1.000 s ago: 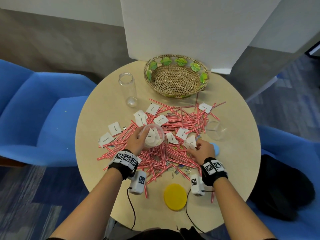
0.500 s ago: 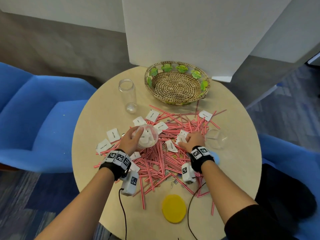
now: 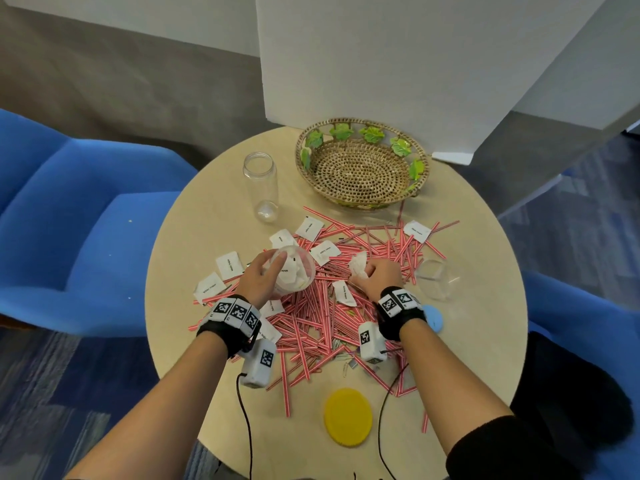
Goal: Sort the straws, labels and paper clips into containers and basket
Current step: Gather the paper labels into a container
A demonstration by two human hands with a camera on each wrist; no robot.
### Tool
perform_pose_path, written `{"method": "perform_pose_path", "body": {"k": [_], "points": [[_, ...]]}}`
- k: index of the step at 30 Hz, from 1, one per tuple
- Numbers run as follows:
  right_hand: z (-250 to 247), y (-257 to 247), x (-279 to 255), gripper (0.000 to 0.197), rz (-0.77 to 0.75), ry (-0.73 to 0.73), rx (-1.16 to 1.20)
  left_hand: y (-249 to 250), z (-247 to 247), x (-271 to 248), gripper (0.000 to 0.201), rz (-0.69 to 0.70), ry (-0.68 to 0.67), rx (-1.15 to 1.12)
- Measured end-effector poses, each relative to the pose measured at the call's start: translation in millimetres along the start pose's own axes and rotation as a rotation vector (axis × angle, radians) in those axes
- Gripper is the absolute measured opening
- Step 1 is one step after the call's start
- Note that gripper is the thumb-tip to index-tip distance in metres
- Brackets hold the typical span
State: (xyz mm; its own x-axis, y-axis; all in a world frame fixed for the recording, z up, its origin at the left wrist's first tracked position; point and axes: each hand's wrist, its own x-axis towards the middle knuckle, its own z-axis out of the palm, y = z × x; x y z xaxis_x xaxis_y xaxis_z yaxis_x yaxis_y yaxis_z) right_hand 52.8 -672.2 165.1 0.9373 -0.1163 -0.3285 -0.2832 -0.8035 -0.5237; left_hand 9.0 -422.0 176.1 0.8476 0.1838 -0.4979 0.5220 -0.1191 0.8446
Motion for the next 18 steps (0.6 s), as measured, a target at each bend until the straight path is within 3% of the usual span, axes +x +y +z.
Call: {"method": "perform_pose_path", "body": {"k": [2, 5, 8, 9, 13, 16, 18], "points": [[-3, 5, -3, 0.048, 0.019, 0.002, 0.101, 1, 0, 0, 0.051, -0.001, 0.006, 0.004], [-8, 6, -9, 0.031, 0.147, -0.083, 0.331, 0, 0, -2, 0.051, 0.004, -0.003, 0.015], [-4, 8, -7, 0.067, 0.382, -0.132, 0.618, -1, 2, -4, 0.051, 0.015, -0.014, 0.029], [-2, 11, -5, 0.067, 0.418, -0.138, 0.644, 0, 2, -4, 0.051, 0.015, -0.015, 0.028], [0, 25, 3, 0.014, 0.352, -0.091, 0.335, 3, -1, -4, 0.052, 0.010, 0.003, 0.010], [-3, 26, 2, 0.015, 0.266, -0.014, 0.239, 3, -4, -3, 0.052, 0.002, -0.002, 0.016], [-3, 24, 2, 0.029, 0.212, -0.012, 0.149, 2, -4, -2, 0.052, -0.006, 0.002, 0.013]]}}
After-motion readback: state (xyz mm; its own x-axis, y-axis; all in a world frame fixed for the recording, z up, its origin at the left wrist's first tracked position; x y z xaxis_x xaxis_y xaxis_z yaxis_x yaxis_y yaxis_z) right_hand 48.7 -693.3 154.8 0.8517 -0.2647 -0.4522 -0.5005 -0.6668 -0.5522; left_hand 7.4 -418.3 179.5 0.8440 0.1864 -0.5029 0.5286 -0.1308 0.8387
